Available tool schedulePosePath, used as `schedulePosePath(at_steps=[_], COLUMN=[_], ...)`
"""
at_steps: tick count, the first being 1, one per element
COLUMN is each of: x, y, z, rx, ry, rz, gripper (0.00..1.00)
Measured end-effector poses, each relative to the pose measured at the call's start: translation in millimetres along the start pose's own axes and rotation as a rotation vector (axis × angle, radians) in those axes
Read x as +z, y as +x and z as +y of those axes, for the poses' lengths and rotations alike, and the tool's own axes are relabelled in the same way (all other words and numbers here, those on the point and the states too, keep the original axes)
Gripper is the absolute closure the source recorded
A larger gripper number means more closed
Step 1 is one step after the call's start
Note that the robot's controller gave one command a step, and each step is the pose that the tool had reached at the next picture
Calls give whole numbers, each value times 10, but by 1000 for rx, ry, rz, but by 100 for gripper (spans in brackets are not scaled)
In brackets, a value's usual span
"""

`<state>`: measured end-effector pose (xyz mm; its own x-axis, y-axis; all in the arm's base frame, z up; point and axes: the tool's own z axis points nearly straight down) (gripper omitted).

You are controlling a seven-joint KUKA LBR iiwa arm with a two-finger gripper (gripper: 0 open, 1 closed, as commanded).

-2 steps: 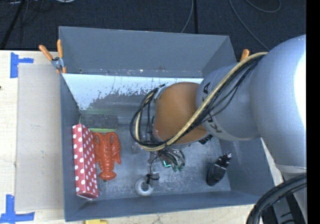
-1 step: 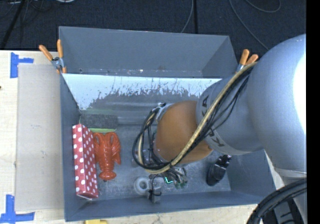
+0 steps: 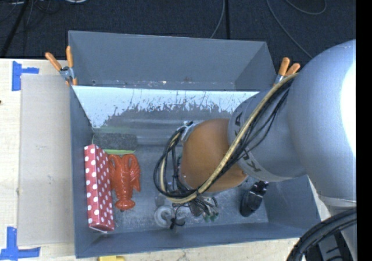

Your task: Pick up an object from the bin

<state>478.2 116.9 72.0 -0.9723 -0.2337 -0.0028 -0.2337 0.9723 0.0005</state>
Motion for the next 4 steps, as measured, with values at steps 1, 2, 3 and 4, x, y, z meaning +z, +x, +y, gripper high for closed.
schedulePosePath(at_steps=[1, 2, 3, 4], x=[-2, -982, -982, -1090], y=[0, 26, 26, -5], z=[0, 34, 34, 26], rx=[1, 23, 23, -4], ry=[0, 0, 0, 0], rz=[0, 1, 1, 3], gripper=[100, 100, 100, 100])
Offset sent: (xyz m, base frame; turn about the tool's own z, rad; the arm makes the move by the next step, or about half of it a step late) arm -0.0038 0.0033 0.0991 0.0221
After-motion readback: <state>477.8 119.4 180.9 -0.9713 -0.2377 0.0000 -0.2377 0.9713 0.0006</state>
